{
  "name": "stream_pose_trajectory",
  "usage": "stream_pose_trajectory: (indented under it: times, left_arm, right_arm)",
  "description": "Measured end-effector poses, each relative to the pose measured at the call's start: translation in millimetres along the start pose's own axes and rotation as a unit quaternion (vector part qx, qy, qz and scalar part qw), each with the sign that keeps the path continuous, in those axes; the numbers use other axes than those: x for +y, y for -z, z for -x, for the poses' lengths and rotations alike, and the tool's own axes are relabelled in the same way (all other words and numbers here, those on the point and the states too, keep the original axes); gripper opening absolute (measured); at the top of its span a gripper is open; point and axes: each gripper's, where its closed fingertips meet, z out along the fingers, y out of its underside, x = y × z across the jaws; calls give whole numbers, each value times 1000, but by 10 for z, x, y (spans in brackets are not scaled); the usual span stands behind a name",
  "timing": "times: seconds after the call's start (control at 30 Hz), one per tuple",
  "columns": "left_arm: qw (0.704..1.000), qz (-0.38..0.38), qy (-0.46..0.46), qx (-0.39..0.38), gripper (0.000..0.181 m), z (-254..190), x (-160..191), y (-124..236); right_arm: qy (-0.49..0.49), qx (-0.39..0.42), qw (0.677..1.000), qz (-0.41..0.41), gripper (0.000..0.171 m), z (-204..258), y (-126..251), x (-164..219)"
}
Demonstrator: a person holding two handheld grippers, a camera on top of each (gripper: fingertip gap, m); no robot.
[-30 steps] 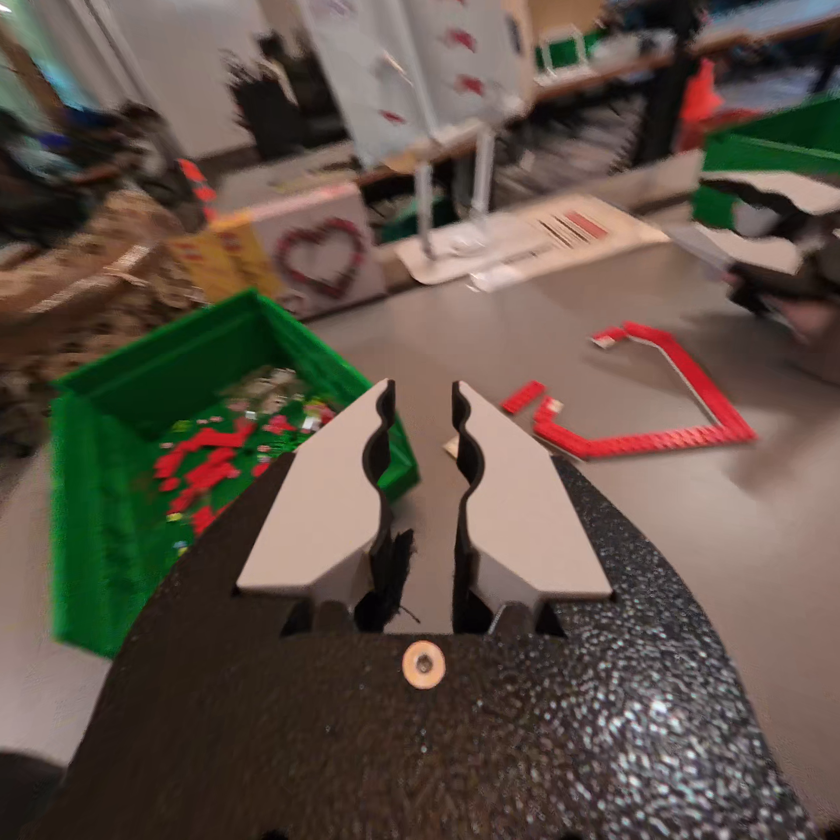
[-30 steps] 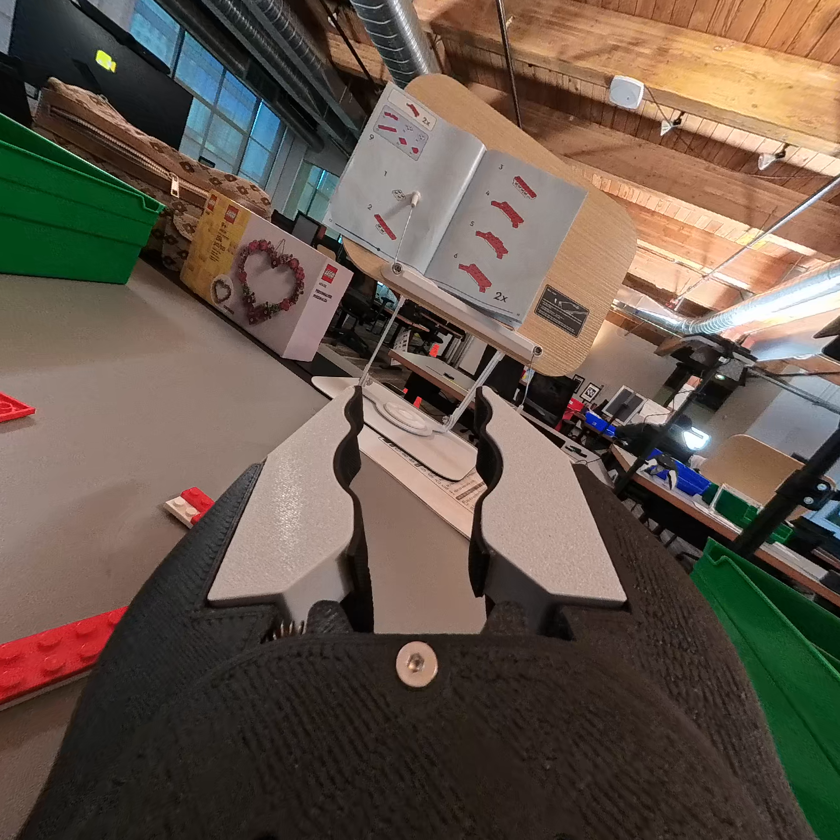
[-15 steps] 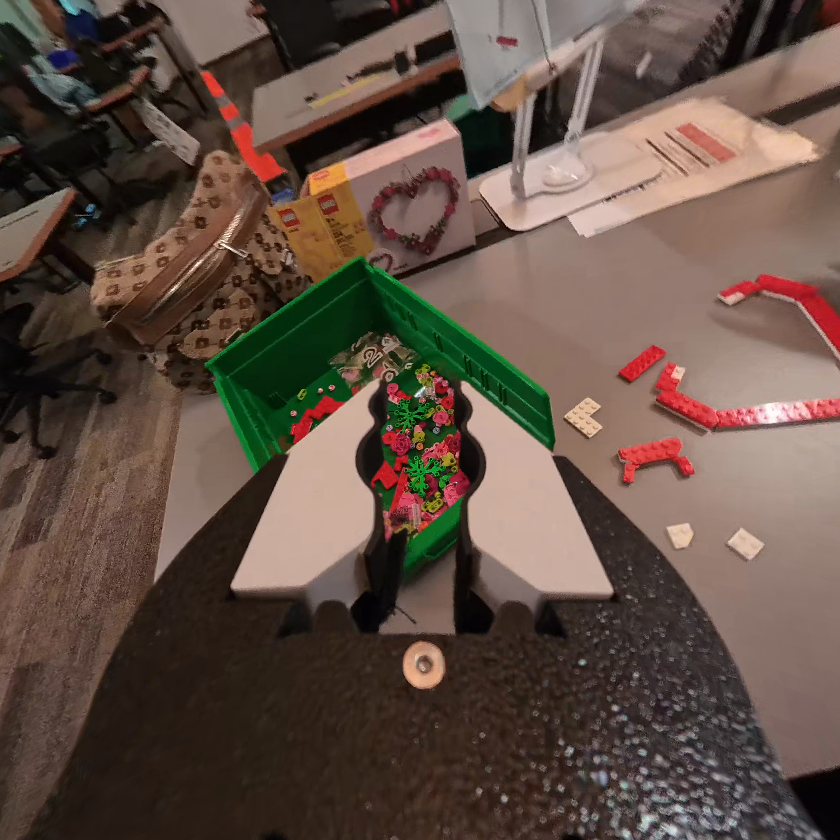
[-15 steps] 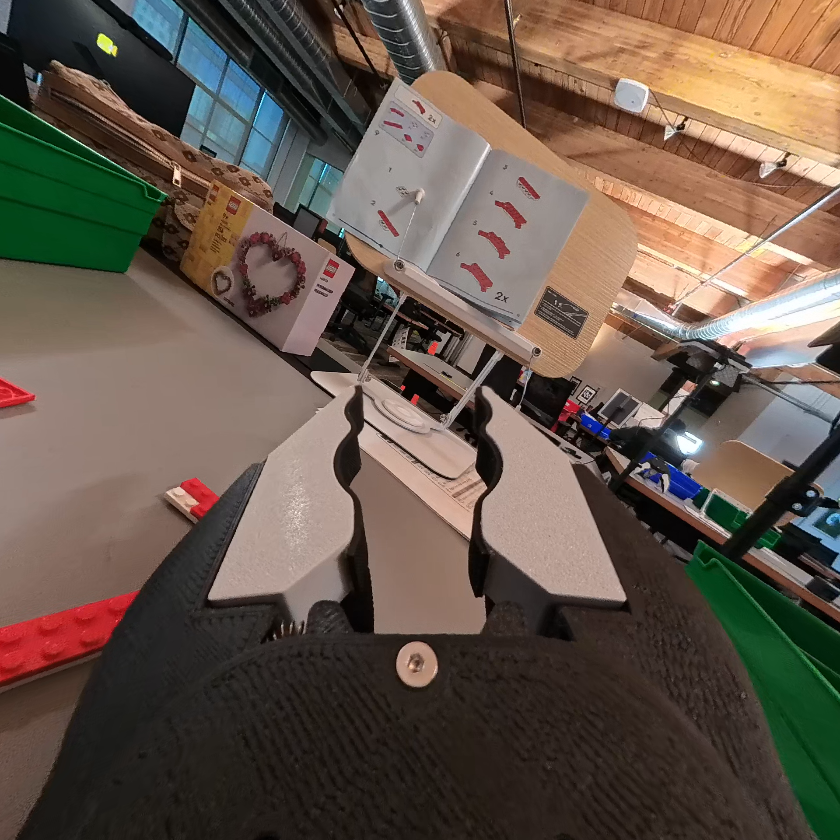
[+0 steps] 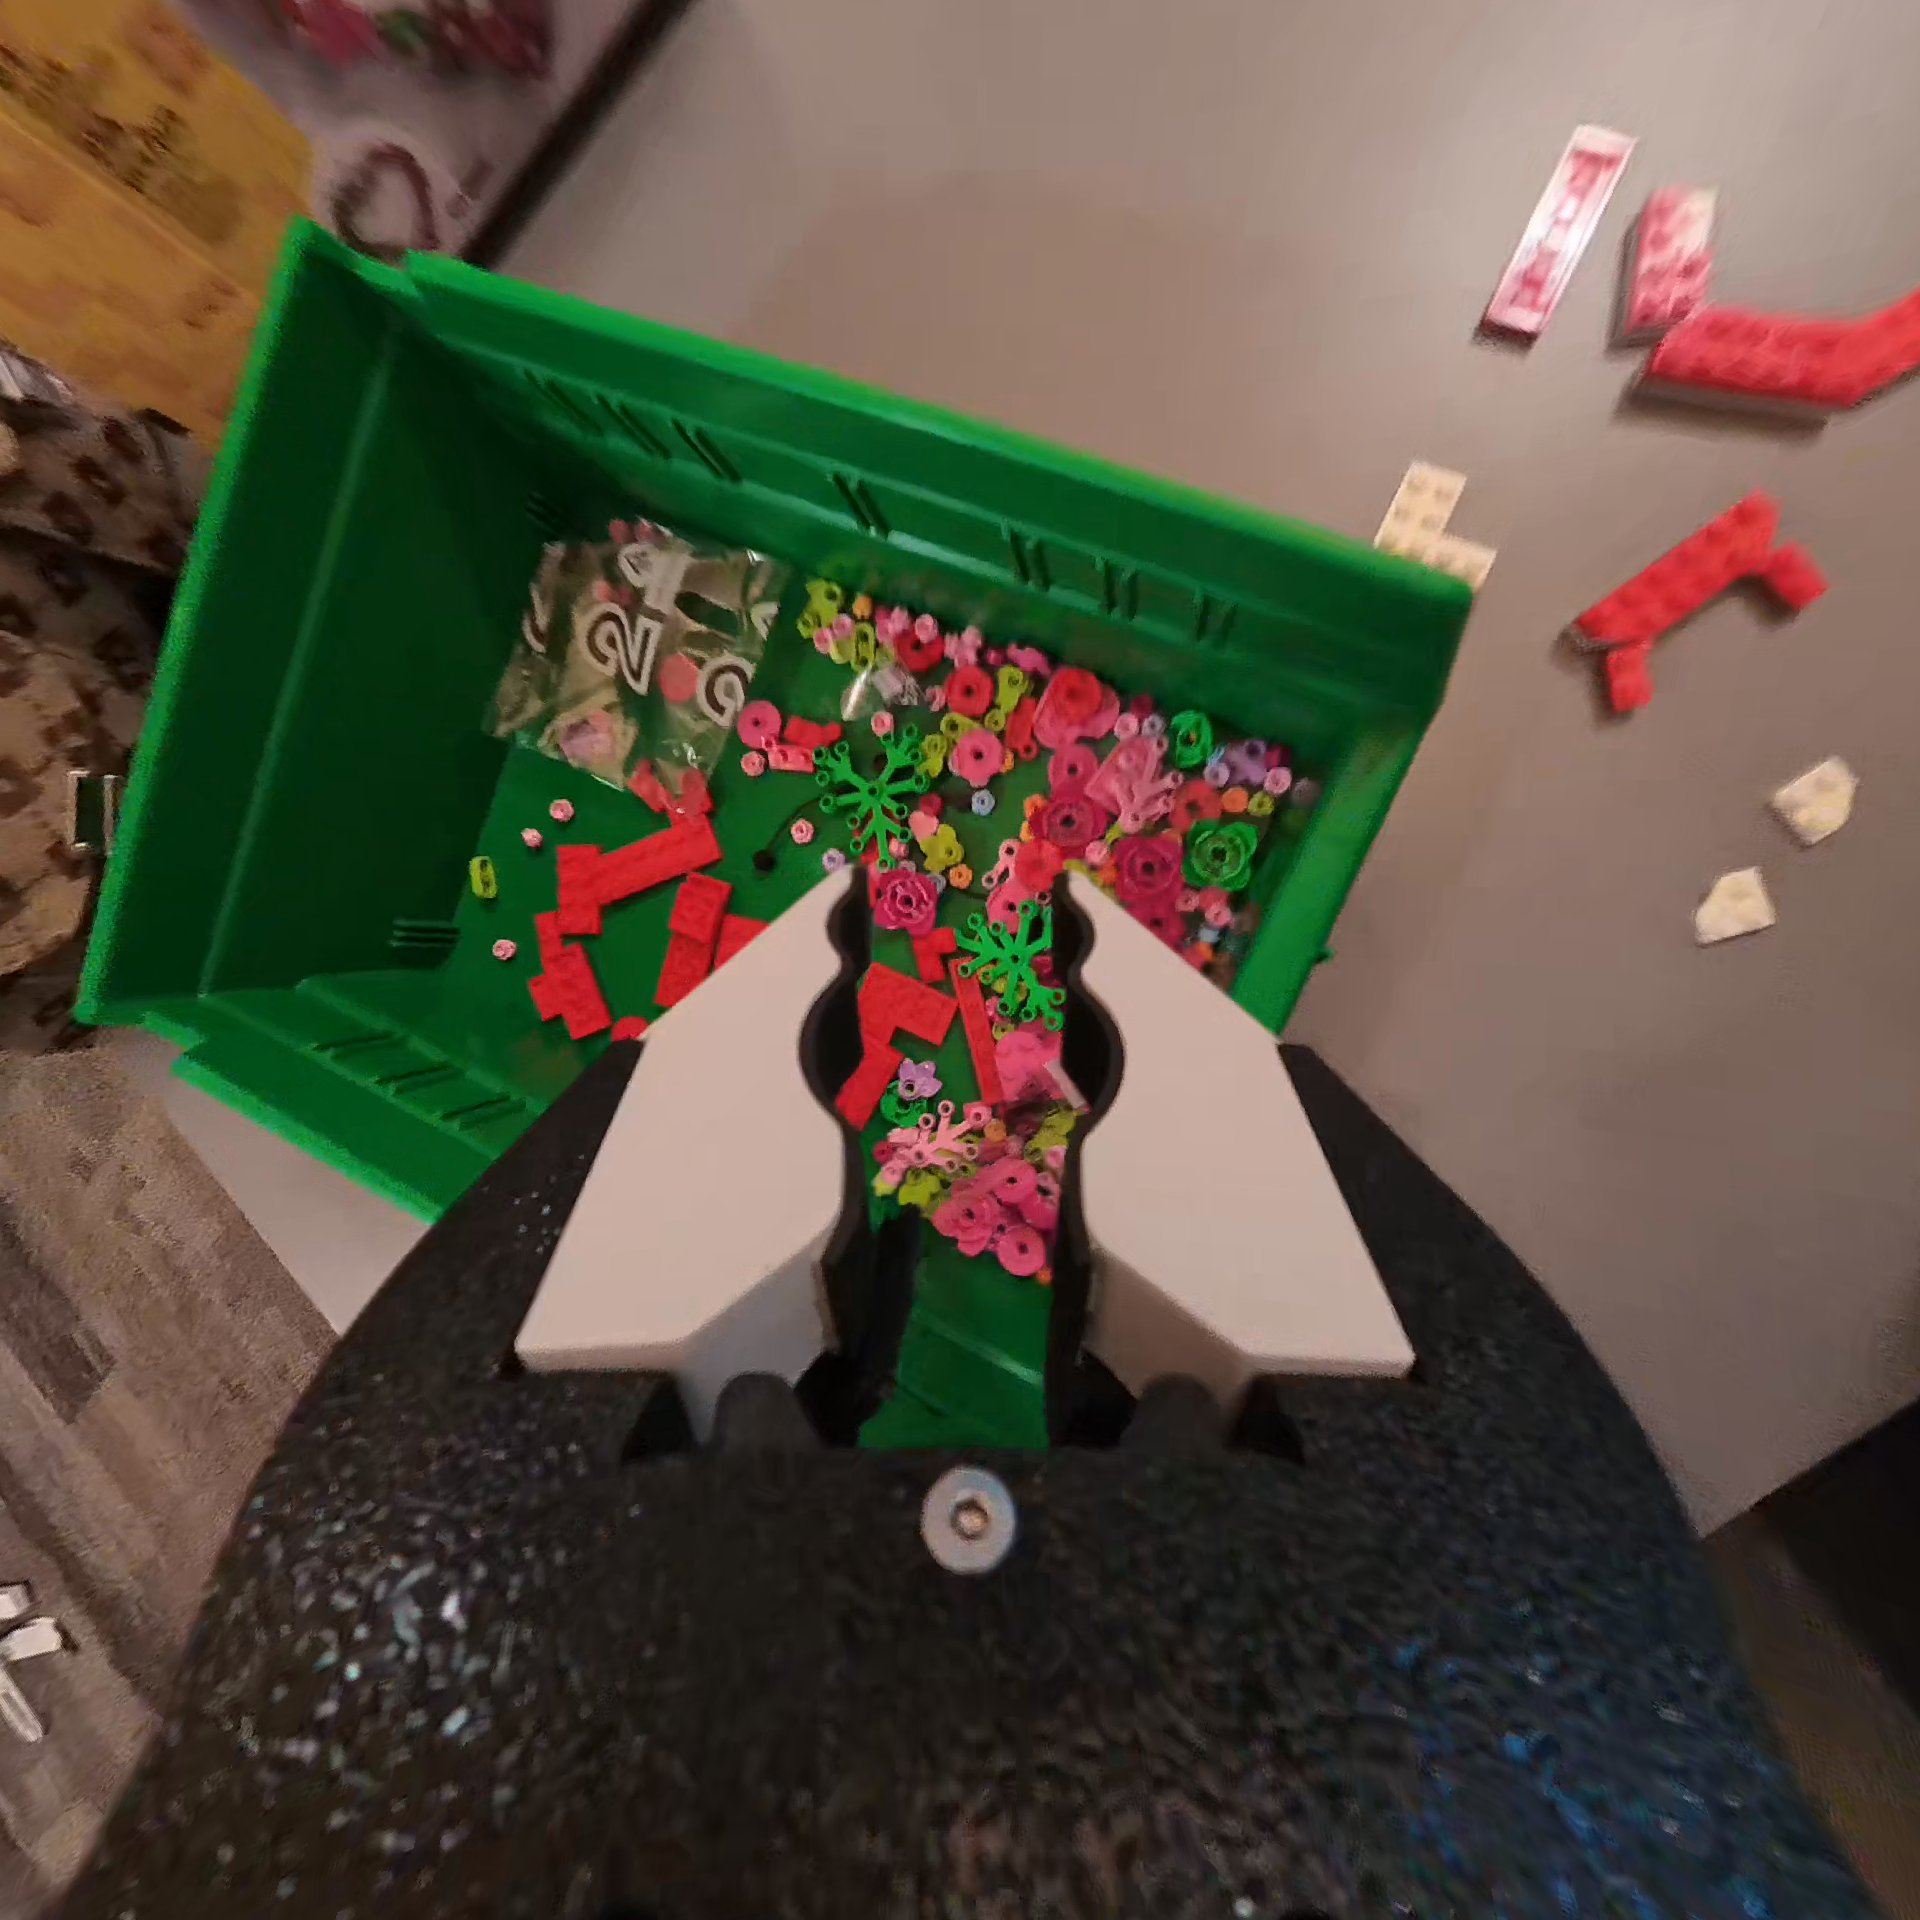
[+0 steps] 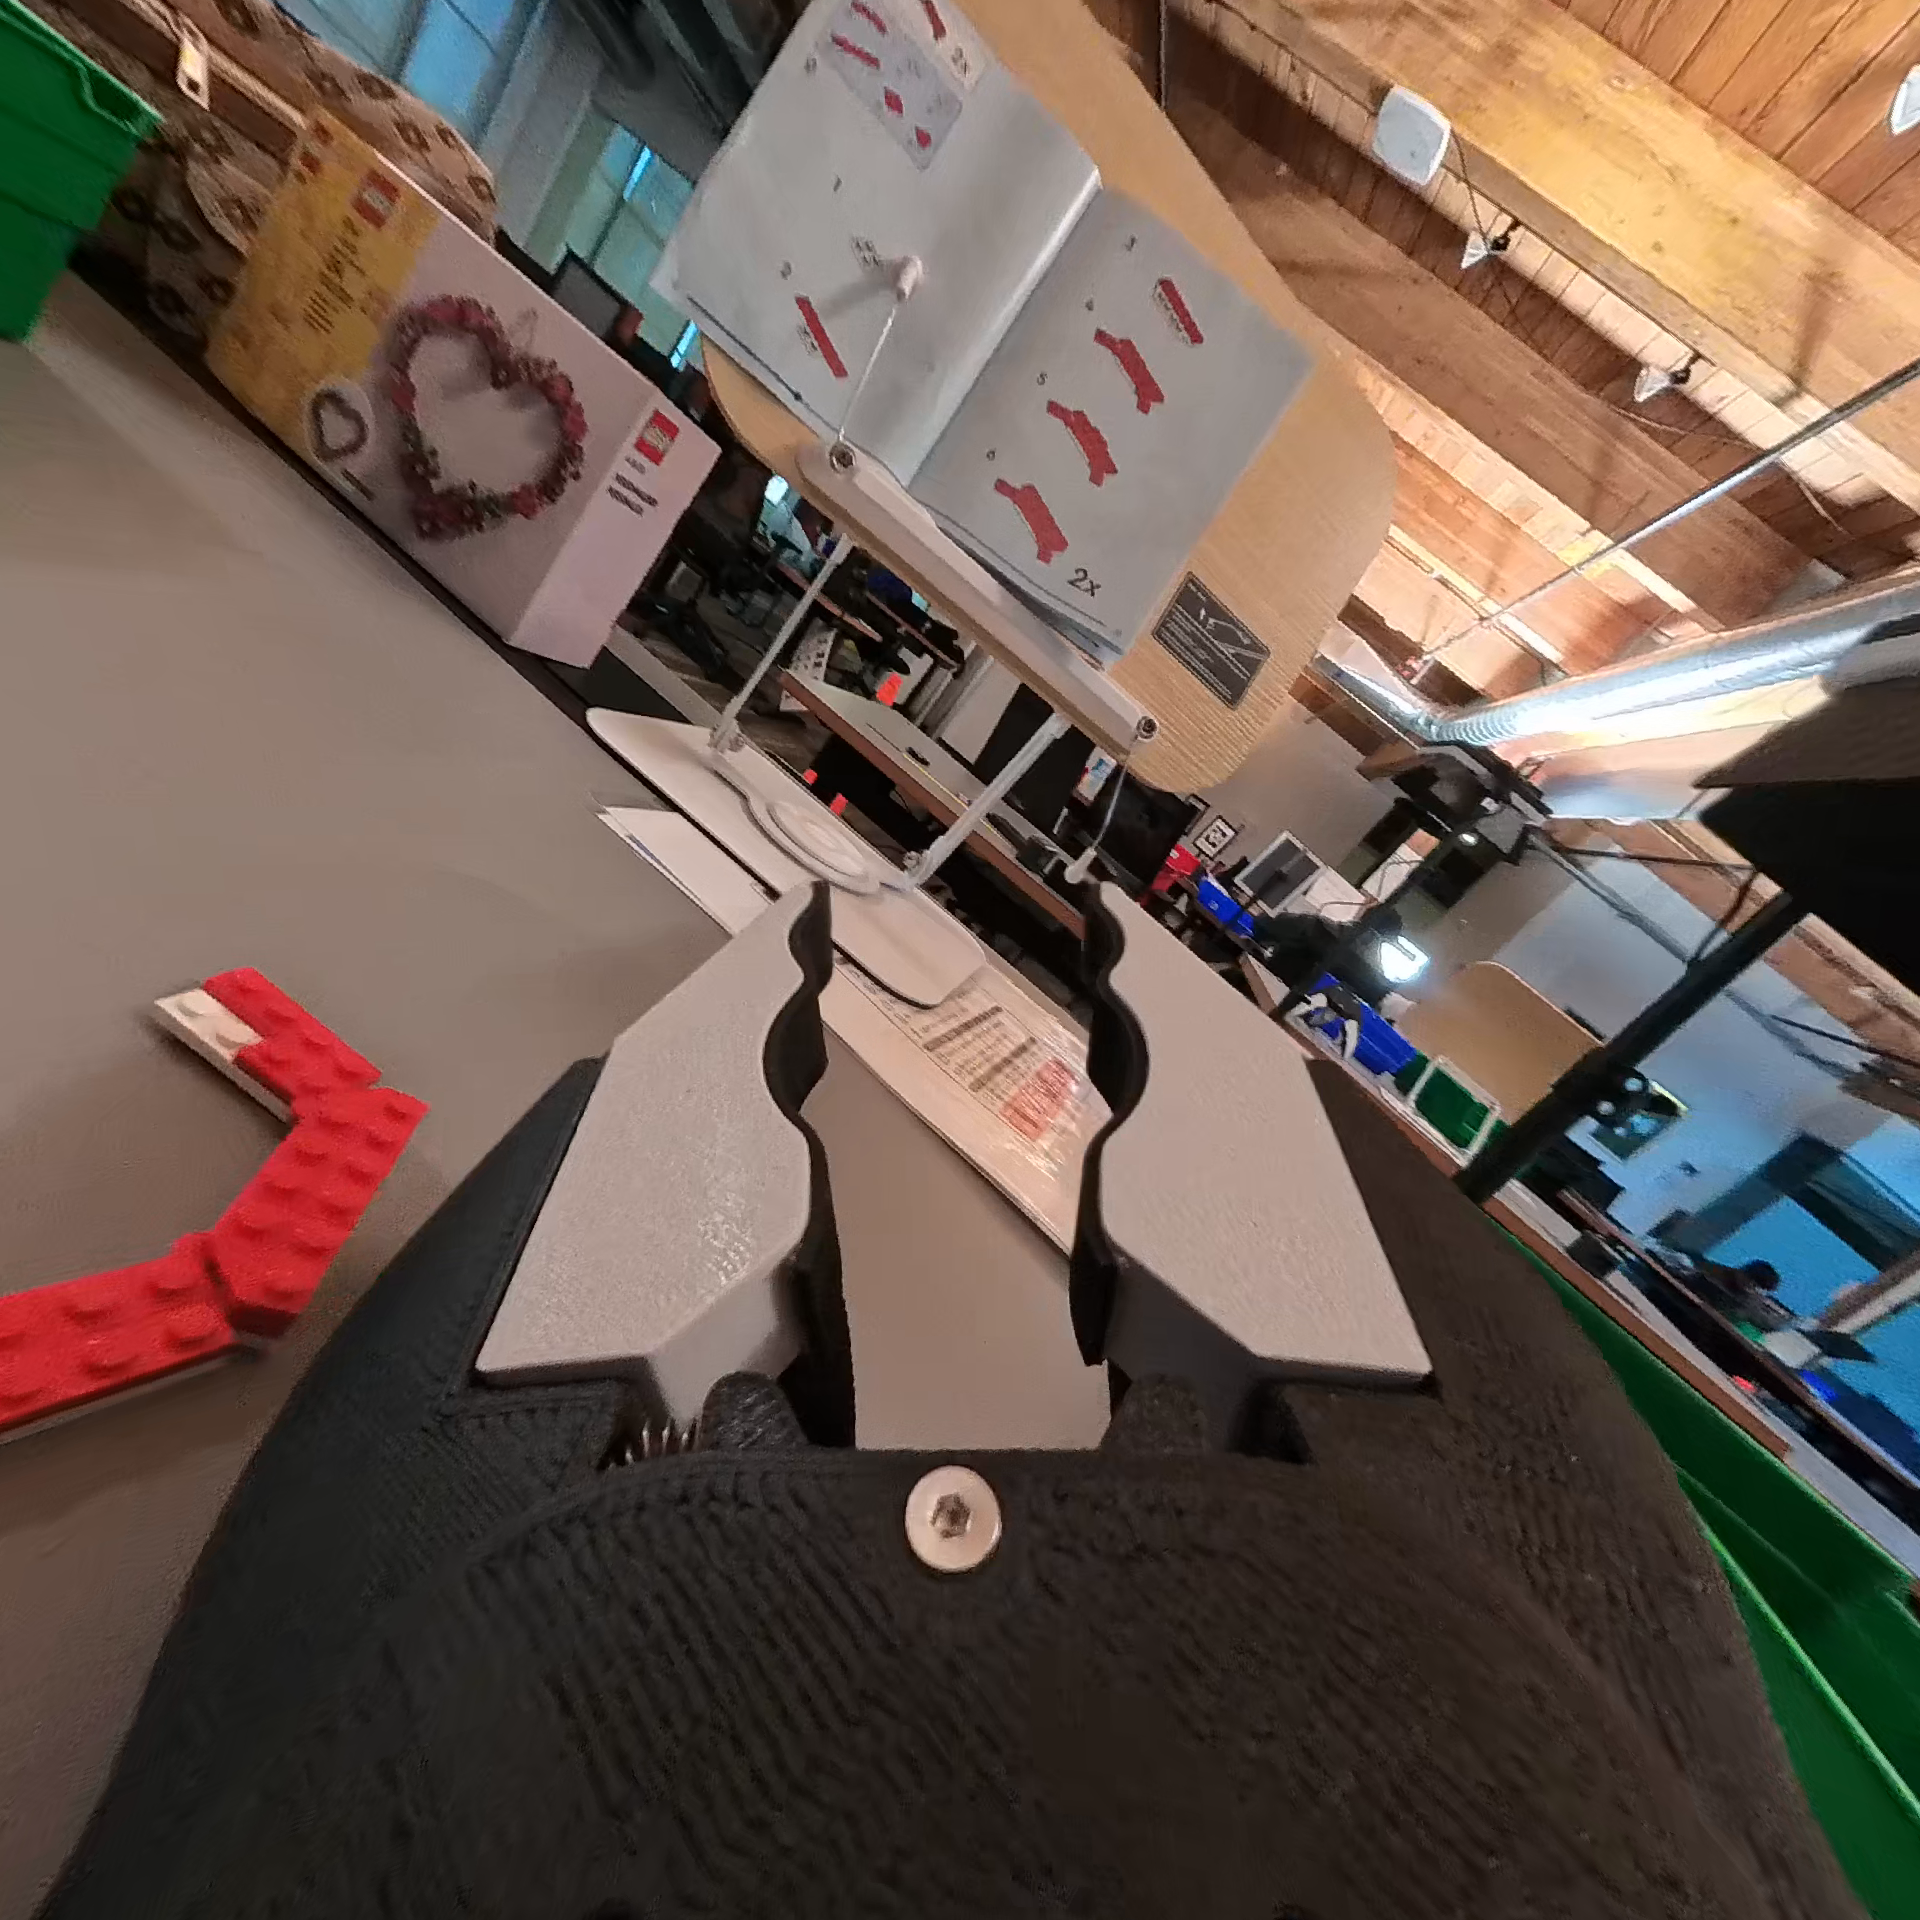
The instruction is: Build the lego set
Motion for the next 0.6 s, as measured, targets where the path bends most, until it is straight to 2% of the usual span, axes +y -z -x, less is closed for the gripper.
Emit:
stream_pose_trajectory:
  times: [0.3,0.43,0.6]
  left_arm:
    - [986,88,-57,130,37,-28,289,-476]
    - [974,111,-82,182,40,-92,338,-546]
    - [966,113,-106,208,47,-113,341,-558]
  right_arm:
    - [36,16,998,50,47,-20,-46,158]
    - [43,18,997,60,47,-17,-52,188]
    - [55,10,996,64,47,23,-60,197]
